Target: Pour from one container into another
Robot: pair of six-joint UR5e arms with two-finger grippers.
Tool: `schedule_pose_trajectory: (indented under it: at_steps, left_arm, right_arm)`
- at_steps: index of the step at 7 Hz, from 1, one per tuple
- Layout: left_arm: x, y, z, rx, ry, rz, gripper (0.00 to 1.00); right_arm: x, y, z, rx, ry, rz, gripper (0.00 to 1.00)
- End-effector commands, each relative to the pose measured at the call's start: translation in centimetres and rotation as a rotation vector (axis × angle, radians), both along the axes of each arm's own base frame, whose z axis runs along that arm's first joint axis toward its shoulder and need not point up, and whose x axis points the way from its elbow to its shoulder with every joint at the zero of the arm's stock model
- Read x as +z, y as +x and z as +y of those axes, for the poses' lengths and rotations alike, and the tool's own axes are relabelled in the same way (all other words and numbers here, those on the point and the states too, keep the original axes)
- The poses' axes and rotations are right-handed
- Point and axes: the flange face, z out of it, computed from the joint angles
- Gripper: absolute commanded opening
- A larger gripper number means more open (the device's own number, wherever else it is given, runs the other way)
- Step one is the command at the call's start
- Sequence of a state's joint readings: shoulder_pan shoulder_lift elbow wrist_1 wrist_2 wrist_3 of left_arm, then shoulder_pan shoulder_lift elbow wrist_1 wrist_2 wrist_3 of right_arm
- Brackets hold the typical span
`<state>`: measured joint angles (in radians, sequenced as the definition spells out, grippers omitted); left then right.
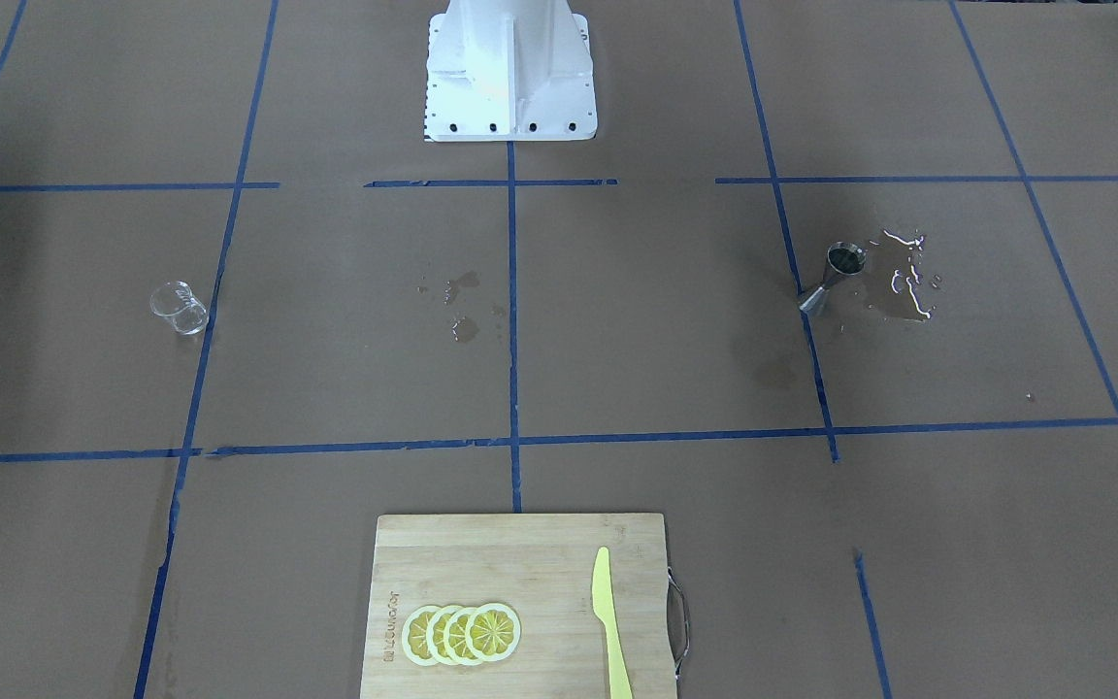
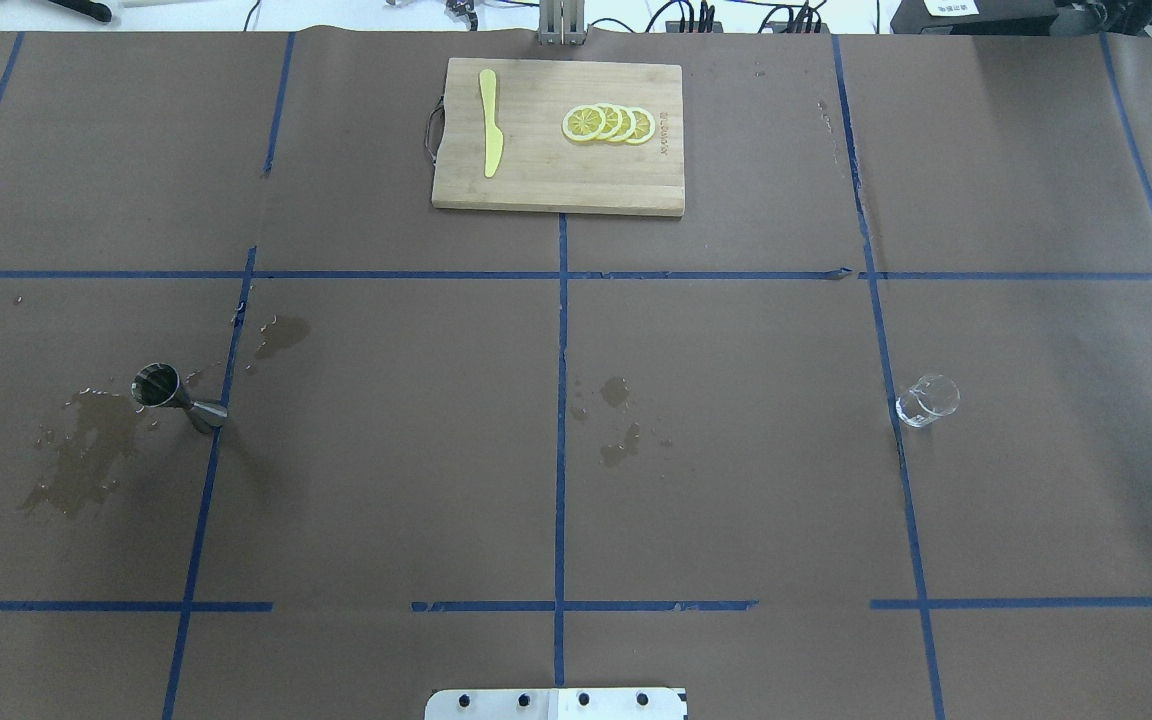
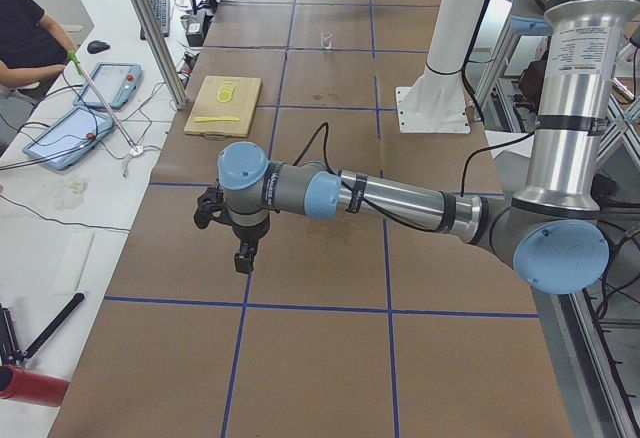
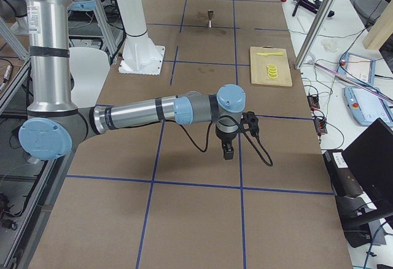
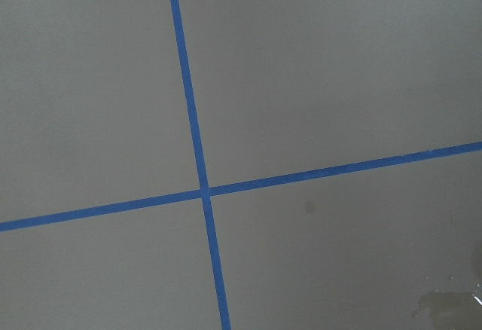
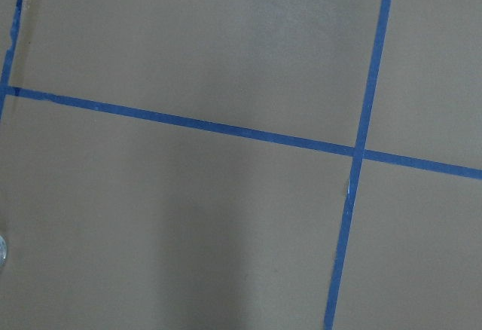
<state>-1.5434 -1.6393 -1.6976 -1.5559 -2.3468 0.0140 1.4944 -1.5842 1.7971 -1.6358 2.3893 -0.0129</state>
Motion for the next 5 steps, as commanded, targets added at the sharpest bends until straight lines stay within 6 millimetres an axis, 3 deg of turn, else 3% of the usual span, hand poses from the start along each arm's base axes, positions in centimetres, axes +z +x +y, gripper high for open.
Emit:
schedule_pose_trajectory:
  at_steps: [1,5]
  left_arm:
    - [0.51,-0.27,0.1,-0.008,-0.004,-0.037,1.0]
    - [1.16,-0.19,-0.1,-0.006,-0.02,-0.039,1.0]
  right_arm:
    - [-0.09,0.03,-0.02,0.002,-0.002,-0.004,1.0]
    - [0.43,0.0,-0.03,0.0,-0.015,-0.007,1.0]
